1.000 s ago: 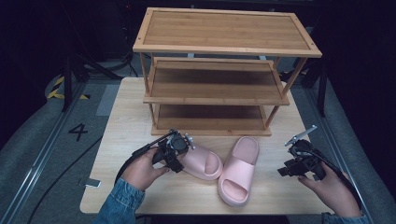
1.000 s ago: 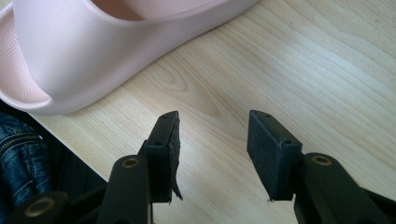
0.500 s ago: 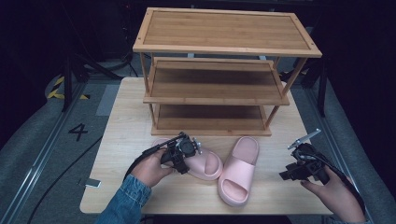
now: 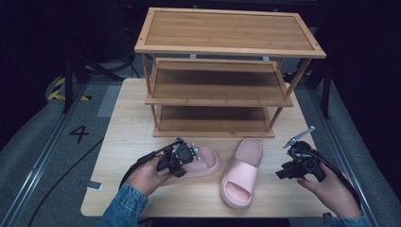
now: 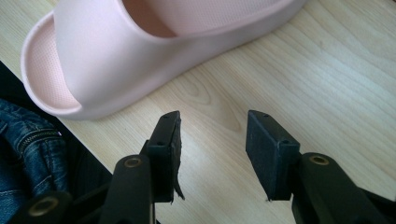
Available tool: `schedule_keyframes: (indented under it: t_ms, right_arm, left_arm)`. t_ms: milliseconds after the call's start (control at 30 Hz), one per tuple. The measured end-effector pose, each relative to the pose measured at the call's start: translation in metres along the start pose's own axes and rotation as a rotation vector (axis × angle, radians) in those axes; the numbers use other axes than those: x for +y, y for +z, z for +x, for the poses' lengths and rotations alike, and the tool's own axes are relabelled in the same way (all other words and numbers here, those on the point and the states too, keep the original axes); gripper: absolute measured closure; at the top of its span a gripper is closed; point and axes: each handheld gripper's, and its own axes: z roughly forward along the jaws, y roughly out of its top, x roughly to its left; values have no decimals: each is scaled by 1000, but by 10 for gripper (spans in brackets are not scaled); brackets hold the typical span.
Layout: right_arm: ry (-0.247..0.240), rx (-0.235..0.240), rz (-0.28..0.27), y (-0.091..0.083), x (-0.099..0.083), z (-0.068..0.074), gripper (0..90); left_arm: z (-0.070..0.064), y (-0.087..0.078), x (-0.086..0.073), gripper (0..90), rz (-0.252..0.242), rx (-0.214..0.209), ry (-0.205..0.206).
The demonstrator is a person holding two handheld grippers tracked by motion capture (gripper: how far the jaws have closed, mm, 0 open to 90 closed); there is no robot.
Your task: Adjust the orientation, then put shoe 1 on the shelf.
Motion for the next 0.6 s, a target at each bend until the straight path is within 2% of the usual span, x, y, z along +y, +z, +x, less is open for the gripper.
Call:
schedule_keyframes:
  t_ms: [67, 133, 200, 233, 267, 300, 400, 533, 600]
  right_arm:
    - [-8, 7, 0, 1, 3, 0, 566]
    - [-7, 17, 6, 2, 5, 0, 569]
    - [-8, 24, 5, 2, 7, 1, 570]
    - [-12, 28, -1, 2, 8, 1, 570]
    - [-16, 31, 2, 2, 9, 1, 570]
    - [-14, 34, 2, 1, 9, 2, 570]
    - [-23, 32, 2, 1, 11, 3, 568]
    - [-18, 31, 2, 0, 12, 3, 566]
    - [-18, 28, -3, -2, 12, 2, 565]
  left_arm:
    - [2, -2, -2, 838, -1, -48, -81]
    - [4, -5, -5, 837, 8, -63, -140]
    - [3, -8, -7, 840, 7, -62, -146]
    - [2, -10, -8, 839, 0, -74, -153]
    - [2, -13, -9, 838, 3, -82, -136]
    - [0, -15, -9, 839, -1, -86, -152]
    - [-3, -23, -8, 841, 11, -75, -165]
    - [-4, -34, -8, 840, -5, -94, -166]
    - [-3, -39, -7, 839, -9, -89, -170]
